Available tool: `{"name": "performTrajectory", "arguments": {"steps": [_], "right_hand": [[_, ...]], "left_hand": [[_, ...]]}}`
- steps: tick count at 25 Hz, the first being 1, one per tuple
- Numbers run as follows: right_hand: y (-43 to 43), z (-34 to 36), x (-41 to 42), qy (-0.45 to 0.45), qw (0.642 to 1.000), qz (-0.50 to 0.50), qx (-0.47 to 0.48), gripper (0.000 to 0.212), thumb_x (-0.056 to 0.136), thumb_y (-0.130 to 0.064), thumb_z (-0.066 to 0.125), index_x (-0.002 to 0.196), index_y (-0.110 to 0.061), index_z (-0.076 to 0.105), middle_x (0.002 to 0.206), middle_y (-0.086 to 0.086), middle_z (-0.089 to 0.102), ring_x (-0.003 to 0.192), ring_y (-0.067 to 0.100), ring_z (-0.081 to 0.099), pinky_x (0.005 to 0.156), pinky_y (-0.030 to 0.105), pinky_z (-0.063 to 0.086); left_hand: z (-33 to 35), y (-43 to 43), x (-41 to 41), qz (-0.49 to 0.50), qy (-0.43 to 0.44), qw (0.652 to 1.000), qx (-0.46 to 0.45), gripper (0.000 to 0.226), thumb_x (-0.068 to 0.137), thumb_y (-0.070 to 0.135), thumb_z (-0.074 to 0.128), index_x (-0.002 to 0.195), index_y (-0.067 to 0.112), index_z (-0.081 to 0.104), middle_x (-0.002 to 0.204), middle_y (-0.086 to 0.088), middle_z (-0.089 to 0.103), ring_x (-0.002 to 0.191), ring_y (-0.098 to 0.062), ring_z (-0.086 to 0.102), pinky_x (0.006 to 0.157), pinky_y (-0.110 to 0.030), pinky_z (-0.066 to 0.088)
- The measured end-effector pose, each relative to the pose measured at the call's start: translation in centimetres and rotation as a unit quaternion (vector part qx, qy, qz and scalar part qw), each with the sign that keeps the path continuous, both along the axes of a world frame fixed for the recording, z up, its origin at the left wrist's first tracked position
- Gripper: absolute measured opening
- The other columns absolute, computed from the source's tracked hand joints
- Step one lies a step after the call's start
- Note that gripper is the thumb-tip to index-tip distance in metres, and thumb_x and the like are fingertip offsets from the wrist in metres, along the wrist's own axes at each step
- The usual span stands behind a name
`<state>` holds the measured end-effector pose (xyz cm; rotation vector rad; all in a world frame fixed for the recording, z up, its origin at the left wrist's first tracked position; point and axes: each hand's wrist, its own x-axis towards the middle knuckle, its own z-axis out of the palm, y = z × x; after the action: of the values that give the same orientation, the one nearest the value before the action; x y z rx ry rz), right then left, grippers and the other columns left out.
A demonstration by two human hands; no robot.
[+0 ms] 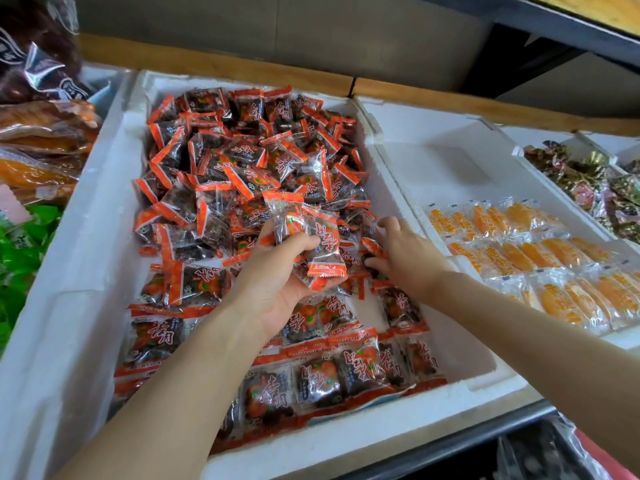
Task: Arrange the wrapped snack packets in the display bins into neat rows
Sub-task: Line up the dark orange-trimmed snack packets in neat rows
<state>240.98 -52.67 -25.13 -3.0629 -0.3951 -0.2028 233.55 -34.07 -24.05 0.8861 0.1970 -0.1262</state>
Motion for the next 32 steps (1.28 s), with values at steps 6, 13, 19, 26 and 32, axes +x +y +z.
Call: {"name": "performTrajectory", "arguments": {"steps": [6, 13, 19, 26, 32], "right_hand": [[0.8, -0.9, 2.0, -0.055, 0.998, -0.015, 0.004, 0.022, 0.098, -0.021, 0.044, 0.116, -0.008, 0.045, 0.109, 0.013, 0.057, 0.092, 0.033, 0.06, 0.072, 0.041, 0.051], [-2.9, 1.6, -5.4, -0.106, 0.982, 0.151, 0.029, 0.018, 0.082, -0.017, 0.069, 0.098, -0.021, 0.064, 0.087, -0.004, 0.066, 0.061, 0.02, 0.063, 0.051, 0.029, 0.049], [-2.0, 0.1, -6.4, 0.022, 0.964, 0.264, -0.028, 0.027, 0.072, -0.026, 0.079, 0.094, -0.022, 0.063, 0.089, -0.009, 0.059, 0.07, 0.017, 0.064, 0.056, 0.024, 0.047], [-1.5, -0.6, -4.6, 0.063, 0.973, 0.216, -0.052, 0.021, 0.086, -0.025, 0.065, 0.105, -0.021, 0.057, 0.101, -0.009, 0.046, 0.083, 0.016, 0.057, 0.073, 0.025, 0.043], [-2.2, -0.3, -4.7, 0.123, 0.962, 0.24, -0.034, 0.019, 0.088, -0.026, 0.062, 0.106, -0.022, 0.062, 0.113, -0.011, 0.053, 0.095, 0.012, 0.06, 0.085, 0.021, 0.044]], "left_hand": [[-0.2, 0.1, 0.1, 0.006, -0.002, 1.0, -0.002, 0.029, 0.088, -0.003, 0.056, 0.111, 0.014, 0.059, 0.113, -0.017, 0.067, 0.095, -0.034, 0.068, 0.069, -0.053, 0.058], [0.2, 0.1, 0.0, 0.003, -0.001, 1.0, -0.016, 0.03, 0.088, -0.003, 0.056, 0.115, 0.01, 0.057, 0.111, -0.019, 0.068, 0.092, -0.034, 0.069, 0.069, -0.054, 0.058], [0.4, 0.3, -0.2, 0.006, 0.003, 1.0, -0.023, 0.03, 0.089, -0.004, 0.056, 0.117, 0.007, 0.055, 0.114, -0.02, 0.066, 0.095, -0.036, 0.068, 0.07, -0.055, 0.058], [0.4, 0.1, -0.2, 0.003, 0.006, 1.0, -0.017, 0.029, 0.088, -0.004, 0.056, 0.115, 0.007, 0.056, 0.116, -0.021, 0.065, 0.095, -0.035, 0.068, 0.069, -0.055, 0.058], [0.3, 0.3, 0.0, 0.002, 0.002, 1.0, -0.026, 0.033, 0.088, -0.004, 0.056, 0.119, 0.008, 0.056, 0.118, -0.02, 0.064, 0.097, -0.035, 0.067, 0.069, -0.054, 0.058]]}}
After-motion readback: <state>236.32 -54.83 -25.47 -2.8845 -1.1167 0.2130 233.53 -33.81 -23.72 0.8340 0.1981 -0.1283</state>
